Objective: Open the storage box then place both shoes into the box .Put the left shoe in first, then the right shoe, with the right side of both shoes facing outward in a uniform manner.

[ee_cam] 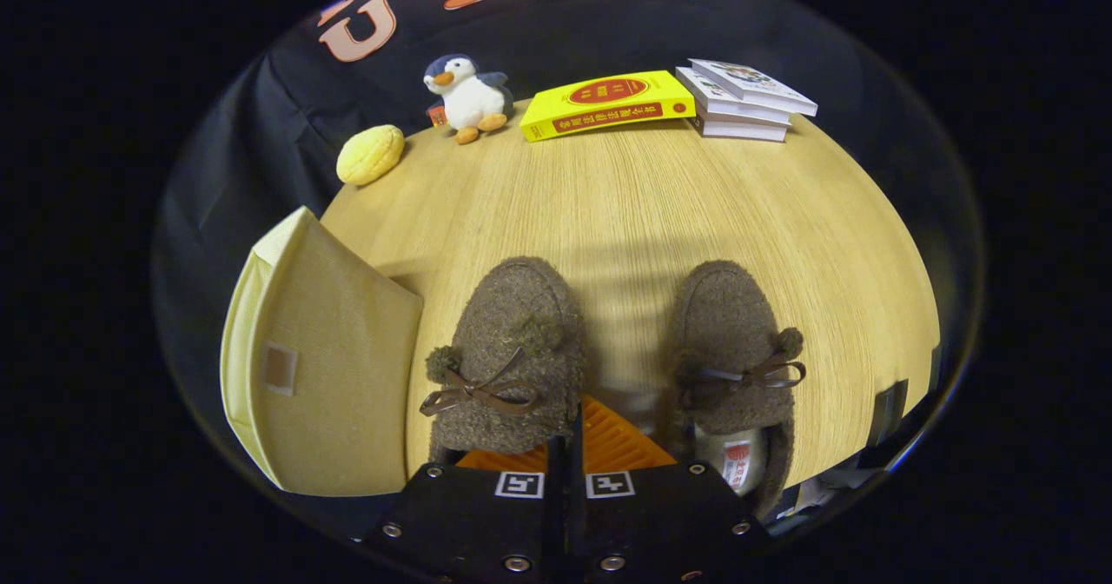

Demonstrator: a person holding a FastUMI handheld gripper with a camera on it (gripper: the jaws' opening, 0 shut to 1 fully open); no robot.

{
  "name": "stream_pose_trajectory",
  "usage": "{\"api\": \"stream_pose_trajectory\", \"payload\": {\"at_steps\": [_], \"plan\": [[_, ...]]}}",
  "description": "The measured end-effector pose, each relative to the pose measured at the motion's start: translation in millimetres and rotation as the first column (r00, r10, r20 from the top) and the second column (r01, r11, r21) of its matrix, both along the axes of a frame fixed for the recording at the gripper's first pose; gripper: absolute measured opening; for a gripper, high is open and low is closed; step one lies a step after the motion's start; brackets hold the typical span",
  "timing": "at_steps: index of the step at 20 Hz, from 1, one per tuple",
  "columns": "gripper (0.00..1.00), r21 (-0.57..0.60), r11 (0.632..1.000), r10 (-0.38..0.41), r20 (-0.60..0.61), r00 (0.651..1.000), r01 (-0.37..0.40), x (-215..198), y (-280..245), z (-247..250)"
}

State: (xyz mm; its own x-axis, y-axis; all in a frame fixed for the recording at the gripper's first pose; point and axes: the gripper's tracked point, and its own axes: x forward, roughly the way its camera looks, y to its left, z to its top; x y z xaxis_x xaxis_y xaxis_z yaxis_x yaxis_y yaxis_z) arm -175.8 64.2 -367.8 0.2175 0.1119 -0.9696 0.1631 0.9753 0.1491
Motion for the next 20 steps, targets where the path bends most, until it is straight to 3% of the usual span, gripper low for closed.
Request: {"api": "stream_pose_trajectory", "payload": {"at_steps": [7,11,16,20], "plan": [[0.03,0.026,1.000,0.003,0.076,0.997,-0.005,34,44,100],[0.03,0.091,0.995,0.018,0.104,0.994,-0.028,46,99,139],[0.03,0.147,0.986,0.059,0.109,0.992,-0.075,50,177,147],[0.03,0.152,0.986,0.056,0.069,0.996,-0.066,49,226,125]]}}
